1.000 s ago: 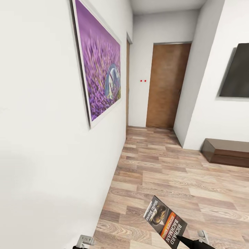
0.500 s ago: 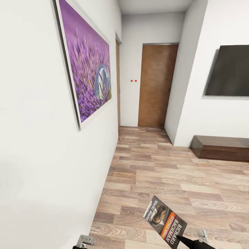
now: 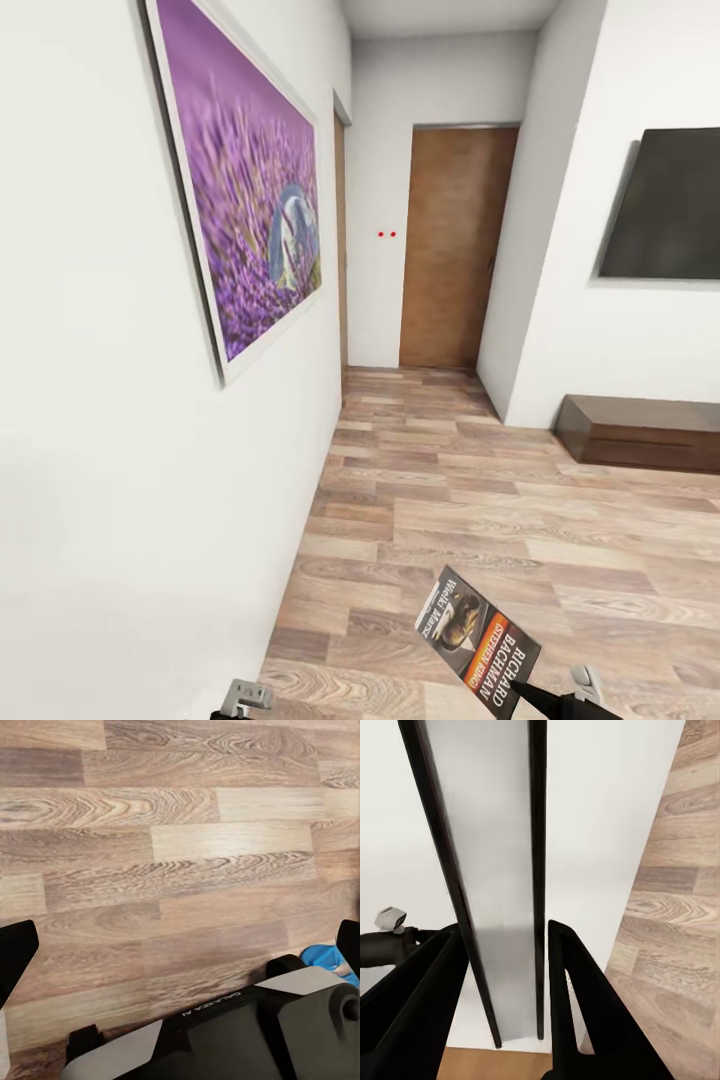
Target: In the bedroom, move the book from the bed onto either nightstand, and place the two sandals side by side next to the bed.
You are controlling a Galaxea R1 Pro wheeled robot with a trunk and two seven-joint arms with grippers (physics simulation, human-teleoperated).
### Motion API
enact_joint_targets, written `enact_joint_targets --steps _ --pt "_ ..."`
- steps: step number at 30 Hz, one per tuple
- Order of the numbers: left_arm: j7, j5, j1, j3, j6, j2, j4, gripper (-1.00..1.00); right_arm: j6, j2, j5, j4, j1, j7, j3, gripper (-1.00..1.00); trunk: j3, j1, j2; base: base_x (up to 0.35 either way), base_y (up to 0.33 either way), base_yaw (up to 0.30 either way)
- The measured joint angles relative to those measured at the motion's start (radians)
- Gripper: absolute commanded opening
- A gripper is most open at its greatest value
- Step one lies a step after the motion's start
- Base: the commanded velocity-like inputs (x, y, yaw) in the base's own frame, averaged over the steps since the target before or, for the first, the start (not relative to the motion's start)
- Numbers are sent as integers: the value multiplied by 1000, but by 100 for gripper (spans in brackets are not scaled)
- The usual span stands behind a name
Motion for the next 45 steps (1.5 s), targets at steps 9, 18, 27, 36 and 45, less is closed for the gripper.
enact_joint_targets --steps 9,18,27,36,45 --pt "0 0 0 1 0 0 0 100 2 0 0 0 0 0 -1 -100 0 1 0 131 0 -70" --pt "-1 0 0 1 0 0 0 100 3 0 0 0 0 1 -1 -100 0 1 0 4 0 -191" --pt "-2 0 0 0 0 0 0 100 0 0 0 0 0 1 0 -100 0 0 0 20 0 -26" --pt "-2 0 0 1 0 0 0 100 0 0 0 1 0 1 0 -100 0 0 0 283 0 -1" --pt "-2 0 0 1 0 0 0 100 0 0 0 0 0 1 2 -100 0 0 0 330 0 0"
